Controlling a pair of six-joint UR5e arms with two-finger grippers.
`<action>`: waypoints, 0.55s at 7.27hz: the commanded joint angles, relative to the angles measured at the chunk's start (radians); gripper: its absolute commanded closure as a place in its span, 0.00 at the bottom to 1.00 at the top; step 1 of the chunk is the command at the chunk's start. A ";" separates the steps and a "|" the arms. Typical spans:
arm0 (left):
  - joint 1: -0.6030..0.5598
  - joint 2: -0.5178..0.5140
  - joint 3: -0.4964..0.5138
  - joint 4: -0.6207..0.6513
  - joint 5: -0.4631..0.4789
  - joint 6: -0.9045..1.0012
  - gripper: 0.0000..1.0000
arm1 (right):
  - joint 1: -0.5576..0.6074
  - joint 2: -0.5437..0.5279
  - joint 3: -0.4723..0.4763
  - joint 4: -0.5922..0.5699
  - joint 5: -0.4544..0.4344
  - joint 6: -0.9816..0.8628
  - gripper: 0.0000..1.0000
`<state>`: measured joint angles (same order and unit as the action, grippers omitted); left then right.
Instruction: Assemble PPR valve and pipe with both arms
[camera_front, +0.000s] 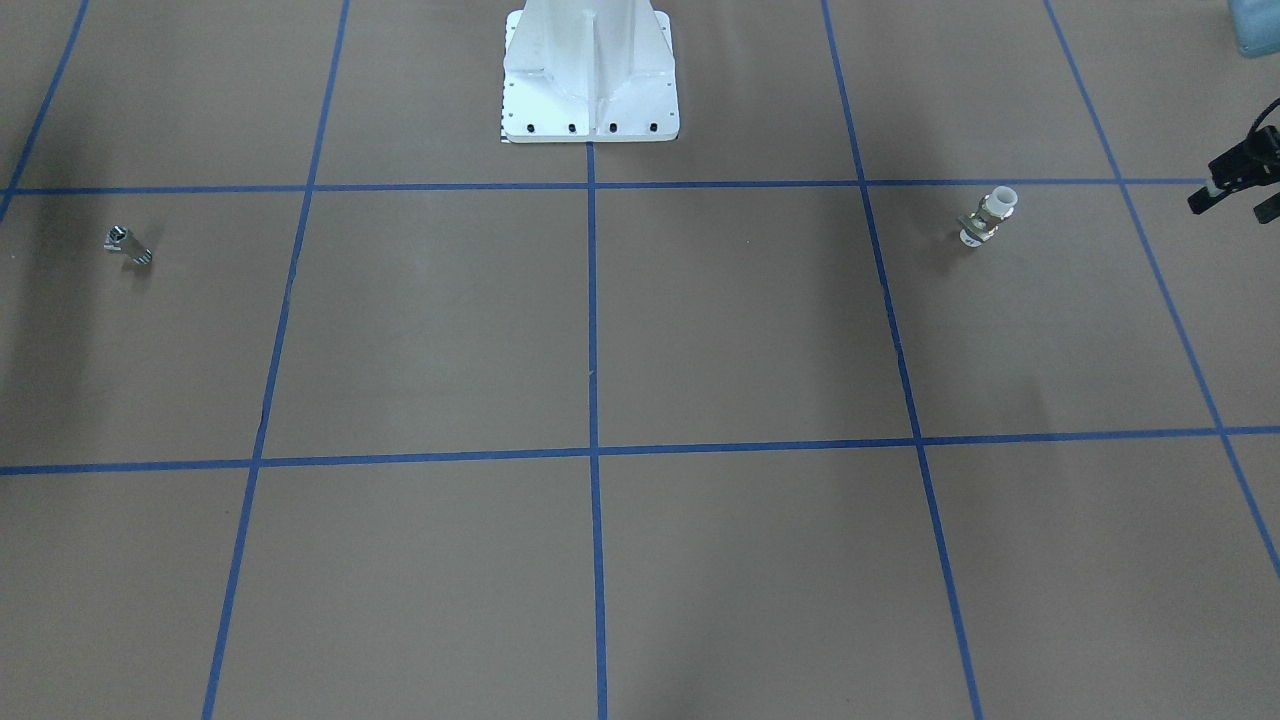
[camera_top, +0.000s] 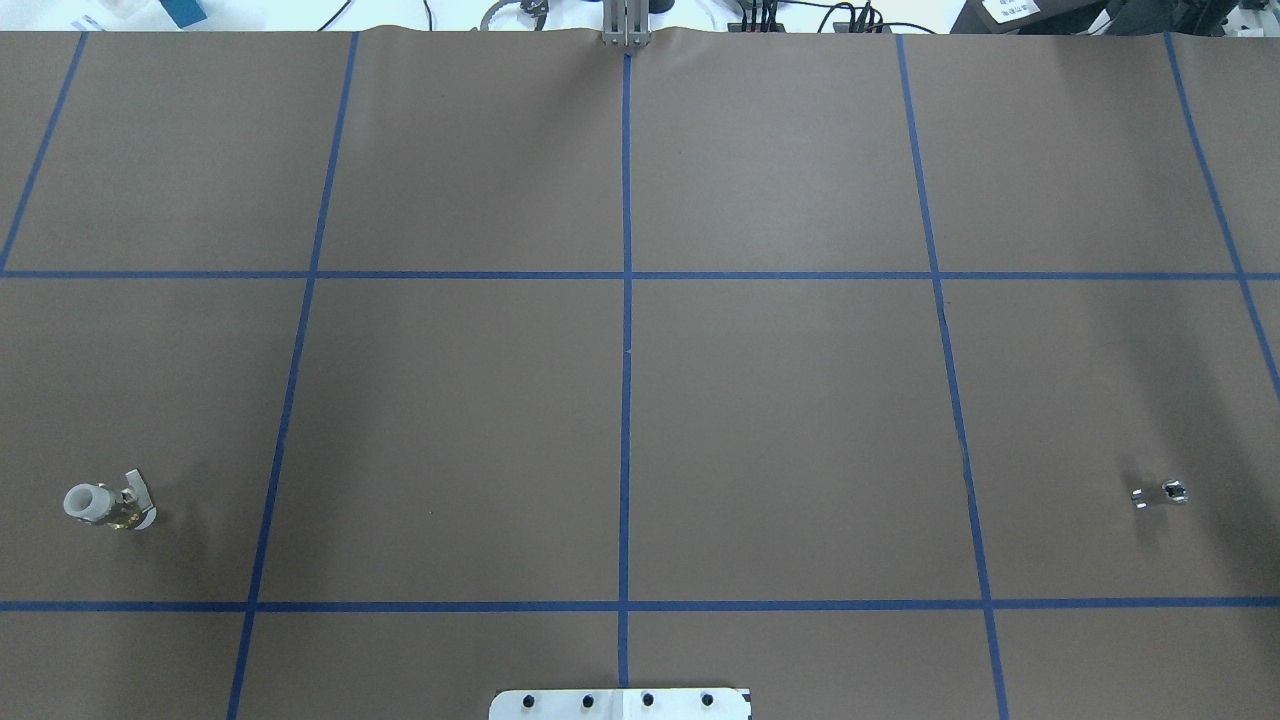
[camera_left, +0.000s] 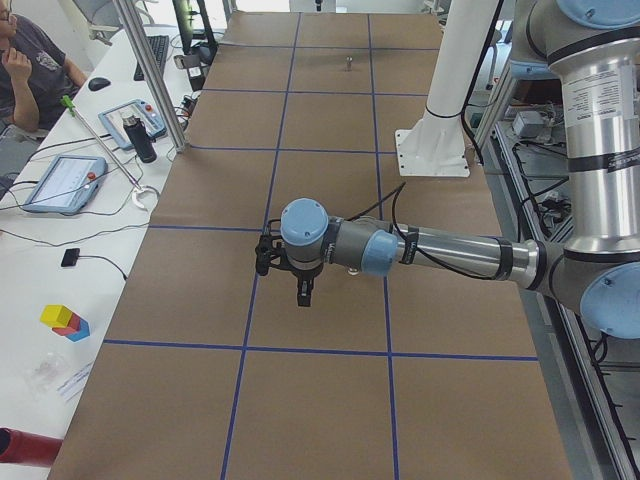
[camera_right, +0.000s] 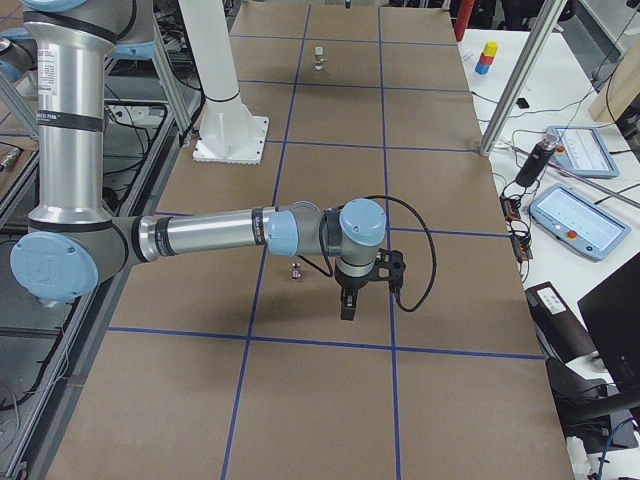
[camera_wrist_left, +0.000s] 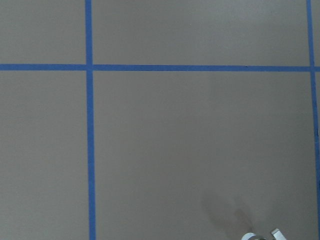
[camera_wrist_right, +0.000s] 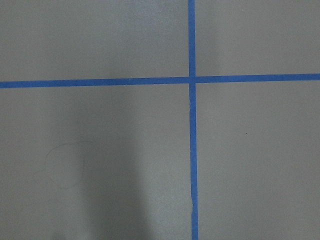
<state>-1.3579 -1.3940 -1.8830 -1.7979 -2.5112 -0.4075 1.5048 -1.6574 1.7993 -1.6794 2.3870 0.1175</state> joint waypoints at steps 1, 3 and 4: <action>0.190 -0.008 -0.017 -0.185 0.120 -0.337 0.00 | 0.000 -0.010 0.003 0.003 0.040 -0.001 0.00; 0.356 0.003 -0.088 -0.193 0.251 -0.445 0.00 | -0.012 -0.009 0.009 0.003 0.041 -0.002 0.00; 0.412 0.003 -0.088 -0.193 0.255 -0.470 0.01 | -0.026 -0.009 0.009 0.003 0.043 -0.004 0.00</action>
<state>-1.0279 -1.3937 -1.9569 -1.9859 -2.2848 -0.8267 1.4928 -1.6664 1.8074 -1.6767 2.4276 0.1153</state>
